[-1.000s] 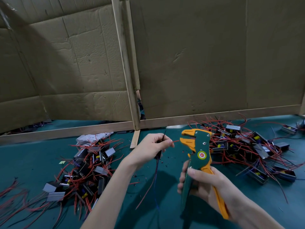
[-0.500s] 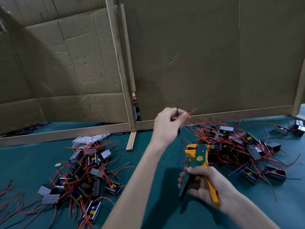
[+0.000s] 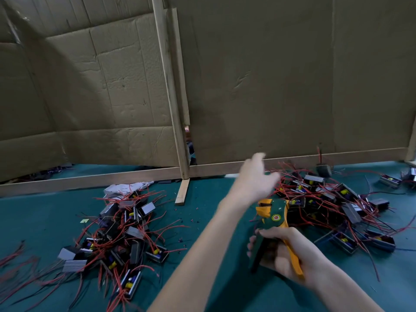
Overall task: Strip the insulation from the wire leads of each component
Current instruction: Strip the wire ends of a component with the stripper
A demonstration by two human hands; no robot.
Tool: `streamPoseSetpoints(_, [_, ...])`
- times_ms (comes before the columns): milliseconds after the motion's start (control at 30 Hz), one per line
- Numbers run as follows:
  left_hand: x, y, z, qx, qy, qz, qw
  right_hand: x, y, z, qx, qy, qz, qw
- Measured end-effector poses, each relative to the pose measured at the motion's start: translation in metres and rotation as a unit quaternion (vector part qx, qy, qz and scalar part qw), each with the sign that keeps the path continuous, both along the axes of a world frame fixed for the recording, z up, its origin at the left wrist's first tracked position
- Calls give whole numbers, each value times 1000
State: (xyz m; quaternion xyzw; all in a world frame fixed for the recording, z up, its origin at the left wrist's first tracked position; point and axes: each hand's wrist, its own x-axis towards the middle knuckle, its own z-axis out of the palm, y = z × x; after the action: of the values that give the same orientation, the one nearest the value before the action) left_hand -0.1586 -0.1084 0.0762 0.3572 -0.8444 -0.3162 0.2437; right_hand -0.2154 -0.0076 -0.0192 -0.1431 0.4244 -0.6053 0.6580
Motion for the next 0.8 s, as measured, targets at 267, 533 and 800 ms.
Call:
streamPoseSetpoints(267, [129, -88, -55, -52, -391, 316, 863, 2, 2, -2, 10, 28, 18, 999])
streamPoseSetpoints(533, [159, -114, -81, -180, -470, 334, 797, 1, 3, 0, 8, 29, 19, 999])
streamPoseSetpoints(800, [140, -87, -56, -147, -34, 177, 973, 0, 3, -2, 0, 30, 9, 1000])
